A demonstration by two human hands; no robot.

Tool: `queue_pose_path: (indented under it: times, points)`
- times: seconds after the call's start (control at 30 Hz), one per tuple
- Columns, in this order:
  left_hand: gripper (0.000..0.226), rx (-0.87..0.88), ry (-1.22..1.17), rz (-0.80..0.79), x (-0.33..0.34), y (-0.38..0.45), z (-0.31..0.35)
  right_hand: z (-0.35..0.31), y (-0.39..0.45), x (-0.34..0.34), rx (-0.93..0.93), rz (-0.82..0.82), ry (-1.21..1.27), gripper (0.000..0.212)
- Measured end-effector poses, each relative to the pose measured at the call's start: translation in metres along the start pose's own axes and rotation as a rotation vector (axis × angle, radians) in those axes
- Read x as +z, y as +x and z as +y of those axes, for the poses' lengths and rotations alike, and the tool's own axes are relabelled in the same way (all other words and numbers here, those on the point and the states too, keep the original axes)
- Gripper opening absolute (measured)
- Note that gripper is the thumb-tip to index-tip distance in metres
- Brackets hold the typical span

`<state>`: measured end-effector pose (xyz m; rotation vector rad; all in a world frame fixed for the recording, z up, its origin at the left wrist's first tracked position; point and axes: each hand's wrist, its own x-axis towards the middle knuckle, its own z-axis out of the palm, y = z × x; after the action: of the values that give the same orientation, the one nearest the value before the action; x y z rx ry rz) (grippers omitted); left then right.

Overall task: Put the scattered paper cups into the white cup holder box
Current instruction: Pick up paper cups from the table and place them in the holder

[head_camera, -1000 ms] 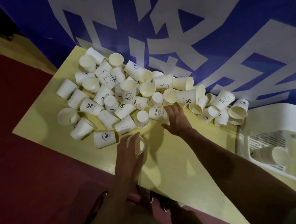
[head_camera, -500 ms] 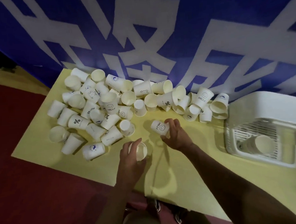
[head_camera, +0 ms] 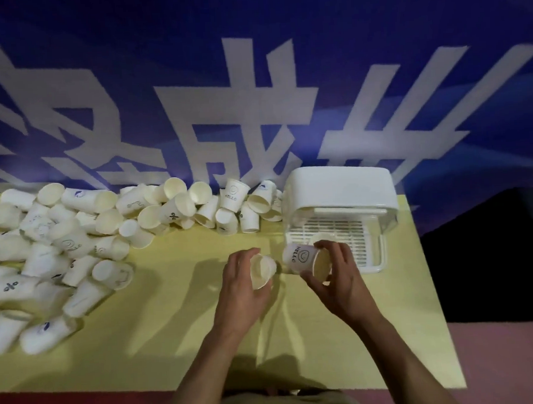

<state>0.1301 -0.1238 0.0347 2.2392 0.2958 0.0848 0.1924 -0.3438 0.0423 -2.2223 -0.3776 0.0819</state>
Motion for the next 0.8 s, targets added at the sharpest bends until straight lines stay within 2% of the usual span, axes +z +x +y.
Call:
queue_pose_path:
  times: [0.3,0.8]
  points:
    - [0.058,0.195,0.0,0.002,0.077,0.033,0.089,0.074,-0.022,-0.083,0.076,0.068,0.041,0.059]
    - [0.071,0.13,0.236,-0.075,0.126,0.055,0.083,0.103,-0.007,-0.111,0.08,0.021,0.082,0.058]
